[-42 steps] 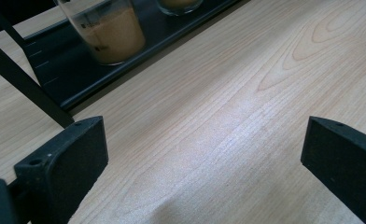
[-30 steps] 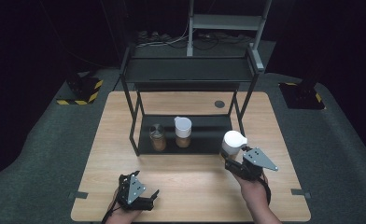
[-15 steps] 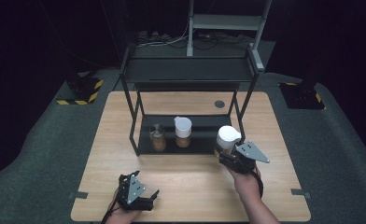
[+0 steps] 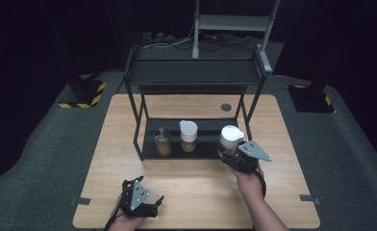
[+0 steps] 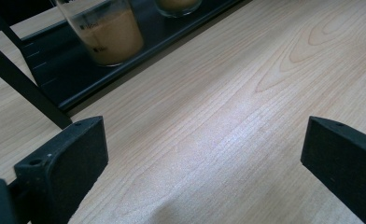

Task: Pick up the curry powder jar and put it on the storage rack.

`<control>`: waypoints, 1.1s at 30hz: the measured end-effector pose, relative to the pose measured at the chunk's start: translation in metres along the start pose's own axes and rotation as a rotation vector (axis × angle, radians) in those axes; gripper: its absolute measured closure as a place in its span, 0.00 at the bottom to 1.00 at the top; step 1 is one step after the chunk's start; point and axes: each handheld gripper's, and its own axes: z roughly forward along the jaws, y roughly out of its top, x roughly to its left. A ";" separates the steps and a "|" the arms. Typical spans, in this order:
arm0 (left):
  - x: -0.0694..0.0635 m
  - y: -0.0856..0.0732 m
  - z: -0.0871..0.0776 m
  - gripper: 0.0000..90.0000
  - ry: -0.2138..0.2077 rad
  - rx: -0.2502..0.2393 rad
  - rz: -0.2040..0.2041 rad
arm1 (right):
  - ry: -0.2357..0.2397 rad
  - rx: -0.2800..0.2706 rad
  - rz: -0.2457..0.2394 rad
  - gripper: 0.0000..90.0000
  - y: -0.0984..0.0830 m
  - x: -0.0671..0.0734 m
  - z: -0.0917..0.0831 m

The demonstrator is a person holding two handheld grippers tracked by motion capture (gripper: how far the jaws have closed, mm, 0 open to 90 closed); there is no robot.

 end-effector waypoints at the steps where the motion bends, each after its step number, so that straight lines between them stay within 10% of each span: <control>1: 0.000 0.000 0.000 0.01 0.000 0.000 0.000 | 0.000 0.000 -0.001 0.34 0.000 0.000 0.002; 33: 0.001 -0.002 -0.001 0.01 -0.003 -0.011 -0.010 | -0.013 0.016 -0.010 0.34 -0.001 0.003 0.043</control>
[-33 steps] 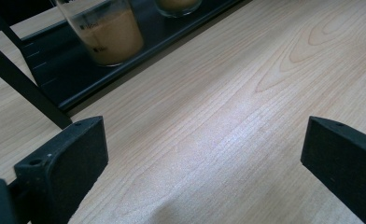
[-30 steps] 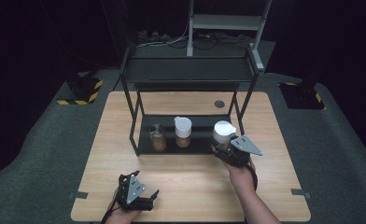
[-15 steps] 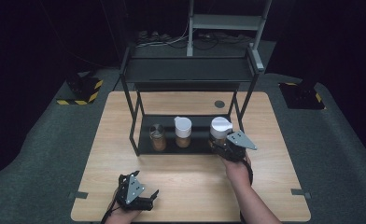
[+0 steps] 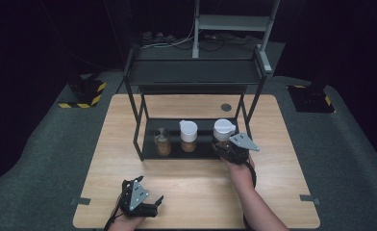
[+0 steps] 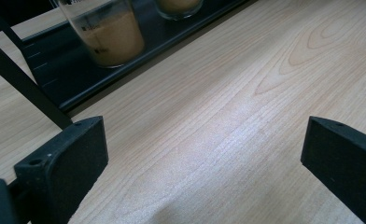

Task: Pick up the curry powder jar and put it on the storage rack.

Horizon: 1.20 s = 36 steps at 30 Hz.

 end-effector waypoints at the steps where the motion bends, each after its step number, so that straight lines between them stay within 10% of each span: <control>1: 0.000 0.000 0.000 0.01 0.000 0.000 0.000 | -0.002 0.002 0.002 0.34 0.000 0.000 0.001; 36: -0.001 -0.002 -0.001 0.01 0.000 -0.009 0.005 | 0.007 0.040 0.035 0.34 -0.012 0.003 0.026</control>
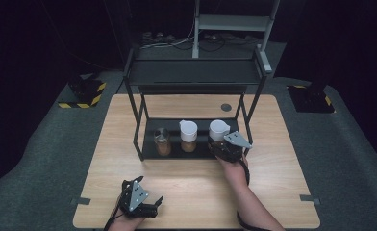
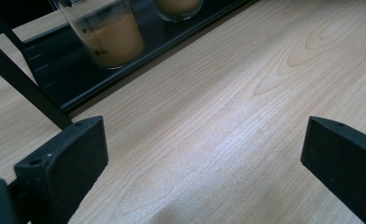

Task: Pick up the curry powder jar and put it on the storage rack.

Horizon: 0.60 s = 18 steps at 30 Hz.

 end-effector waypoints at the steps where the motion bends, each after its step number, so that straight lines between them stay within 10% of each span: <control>1: 0.000 0.000 0.000 0.01 0.000 -0.001 -0.002 | 0.000 0.001 0.000 0.34 0.000 0.000 0.000; 18: 0.000 0.000 0.000 0.01 -0.001 0.000 -0.001 | -0.002 -0.005 0.008 0.34 -0.007 0.000 0.002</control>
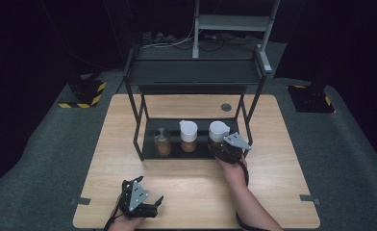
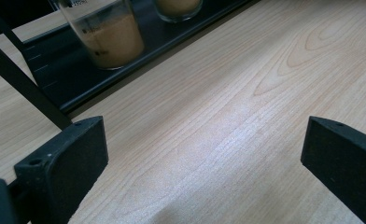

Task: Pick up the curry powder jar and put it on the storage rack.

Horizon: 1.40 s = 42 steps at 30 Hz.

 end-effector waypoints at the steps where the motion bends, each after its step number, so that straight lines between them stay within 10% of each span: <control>1: 0.000 0.000 0.000 0.01 0.000 0.000 0.000 | 0.000 -0.001 -0.002 0.34 0.000 0.000 0.000; 42: -0.001 0.000 0.000 0.01 0.002 0.001 0.003 | 0.006 0.000 0.030 0.26 -0.003 -0.003 -0.007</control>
